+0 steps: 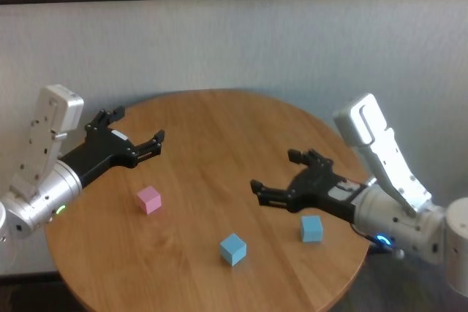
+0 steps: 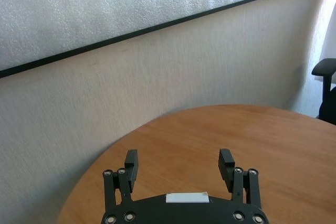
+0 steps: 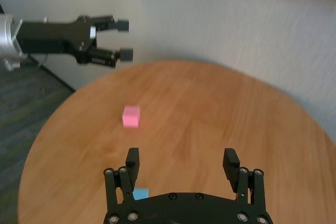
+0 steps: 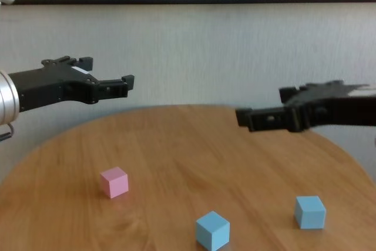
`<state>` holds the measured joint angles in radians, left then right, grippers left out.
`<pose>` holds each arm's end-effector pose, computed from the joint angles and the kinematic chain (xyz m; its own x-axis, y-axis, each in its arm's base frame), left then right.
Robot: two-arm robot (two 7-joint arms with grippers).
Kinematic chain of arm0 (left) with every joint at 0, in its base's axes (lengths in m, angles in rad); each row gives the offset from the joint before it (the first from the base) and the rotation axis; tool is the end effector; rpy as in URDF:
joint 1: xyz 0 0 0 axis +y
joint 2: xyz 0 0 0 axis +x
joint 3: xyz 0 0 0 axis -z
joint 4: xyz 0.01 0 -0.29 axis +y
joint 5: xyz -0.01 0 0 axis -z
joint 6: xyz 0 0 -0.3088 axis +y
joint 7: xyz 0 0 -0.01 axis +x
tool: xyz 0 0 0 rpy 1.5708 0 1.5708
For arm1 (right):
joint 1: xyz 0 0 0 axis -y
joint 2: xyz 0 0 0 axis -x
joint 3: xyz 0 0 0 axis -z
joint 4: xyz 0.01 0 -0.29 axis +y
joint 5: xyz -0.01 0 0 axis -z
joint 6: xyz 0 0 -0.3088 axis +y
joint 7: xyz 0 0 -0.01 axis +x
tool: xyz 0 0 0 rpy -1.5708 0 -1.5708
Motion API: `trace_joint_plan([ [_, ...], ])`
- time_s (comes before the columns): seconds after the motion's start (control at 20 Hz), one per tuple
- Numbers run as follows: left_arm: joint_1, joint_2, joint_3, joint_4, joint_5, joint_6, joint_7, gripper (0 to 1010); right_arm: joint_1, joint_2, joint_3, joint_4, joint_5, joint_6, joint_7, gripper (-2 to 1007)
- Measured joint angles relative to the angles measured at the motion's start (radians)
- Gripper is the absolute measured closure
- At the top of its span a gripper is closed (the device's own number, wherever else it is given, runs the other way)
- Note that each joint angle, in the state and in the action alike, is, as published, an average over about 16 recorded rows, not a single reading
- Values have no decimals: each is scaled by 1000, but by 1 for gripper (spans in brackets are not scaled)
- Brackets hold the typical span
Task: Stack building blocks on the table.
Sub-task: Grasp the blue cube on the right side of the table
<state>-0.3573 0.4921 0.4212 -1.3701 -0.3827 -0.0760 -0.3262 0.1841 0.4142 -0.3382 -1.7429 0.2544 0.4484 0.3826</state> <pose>0.4075 0.0561 -0.2550 0.5538 0.8085 0.1992 -0.8271 0.5617 0.0195 0.3514 -0.0006 -0.2116 0.6538 -0.7507 0.0944 0.7382 0.6055 -0.2975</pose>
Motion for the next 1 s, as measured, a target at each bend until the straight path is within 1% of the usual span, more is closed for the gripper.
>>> trace_joint_plan([
  [0.15, -1, 0, 1, 1, 0, 1, -1, 8, -28, 36, 7, -50, 19, 78, 0, 1],
  [0.25, -1, 0, 2, 1, -1, 1, -1, 8, -45, 55, 13, -72, 28, 122, -4, 1],
  [0.35, -2, 1, 2, 1, -1, 2, -2, 7, -61, 70, 19, -91, 36, 164, -10, 0],
  [0.5, -2, 1, 3, 1, -1, 2, -2, 7, -81, 85, 28, -110, 47, 221, -25, 0],
  [0.65, -2, 1, 3, 2, -1, 2, -3, 7, -98, 83, 38, -122, 53, 280, -53, 0],
  [0.75, -2, 1, 3, 2, -1, 3, -3, 7, -108, 74, 45, -128, 56, 320, -74, 0],
  [0.85, -3, 1, 3, 2, -2, 3, -3, 7, -116, 59, 51, -132, 57, 357, -95, 1],
  [1.0, -3, 1, 4, 2, -2, 3, -3, 8, -123, 30, 59, -132, 57, 404, -125, 0],
])
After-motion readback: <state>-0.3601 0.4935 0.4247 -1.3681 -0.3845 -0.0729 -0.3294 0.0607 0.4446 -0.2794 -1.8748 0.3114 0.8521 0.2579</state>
